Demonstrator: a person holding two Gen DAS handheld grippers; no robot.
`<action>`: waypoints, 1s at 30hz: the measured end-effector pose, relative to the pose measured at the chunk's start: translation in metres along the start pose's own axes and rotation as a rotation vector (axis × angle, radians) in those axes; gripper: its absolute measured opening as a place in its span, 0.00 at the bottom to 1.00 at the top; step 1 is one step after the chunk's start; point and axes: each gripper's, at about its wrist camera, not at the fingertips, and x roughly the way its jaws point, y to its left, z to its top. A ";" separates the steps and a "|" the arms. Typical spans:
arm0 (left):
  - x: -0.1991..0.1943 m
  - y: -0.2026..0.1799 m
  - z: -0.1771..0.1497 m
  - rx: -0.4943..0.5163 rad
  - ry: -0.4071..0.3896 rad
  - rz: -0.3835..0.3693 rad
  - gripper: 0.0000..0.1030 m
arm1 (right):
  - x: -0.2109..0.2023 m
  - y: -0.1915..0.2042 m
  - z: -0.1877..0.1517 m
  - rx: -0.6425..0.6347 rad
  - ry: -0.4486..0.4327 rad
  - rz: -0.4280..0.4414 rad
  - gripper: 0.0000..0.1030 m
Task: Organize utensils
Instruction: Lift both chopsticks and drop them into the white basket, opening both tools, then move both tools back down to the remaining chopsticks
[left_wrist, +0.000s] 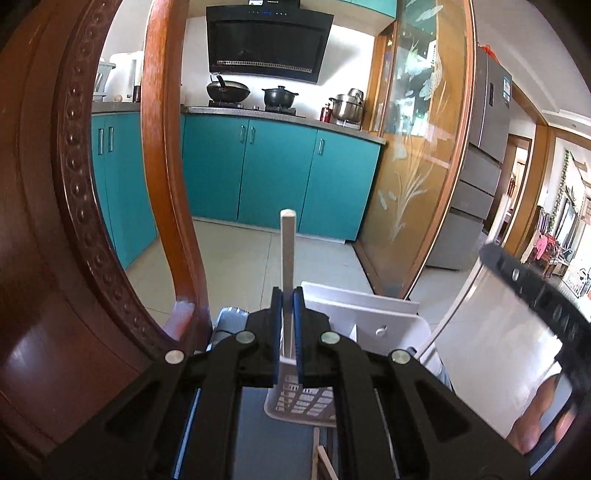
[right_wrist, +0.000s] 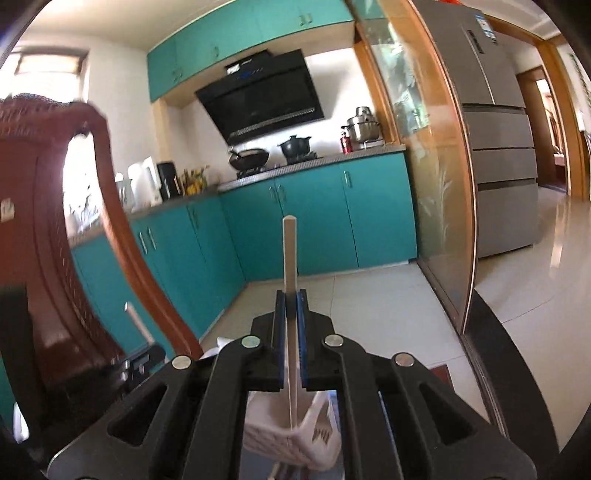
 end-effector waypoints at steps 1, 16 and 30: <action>-0.001 0.002 0.001 0.001 0.000 -0.001 0.07 | -0.002 0.002 -0.004 -0.013 0.006 0.000 0.06; -0.018 0.006 -0.003 0.026 -0.037 -0.018 0.10 | -0.051 -0.006 -0.048 -0.045 0.041 0.024 0.38; -0.063 0.018 -0.055 0.099 -0.076 -0.026 0.38 | -0.089 -0.028 -0.116 -0.048 0.193 0.003 0.52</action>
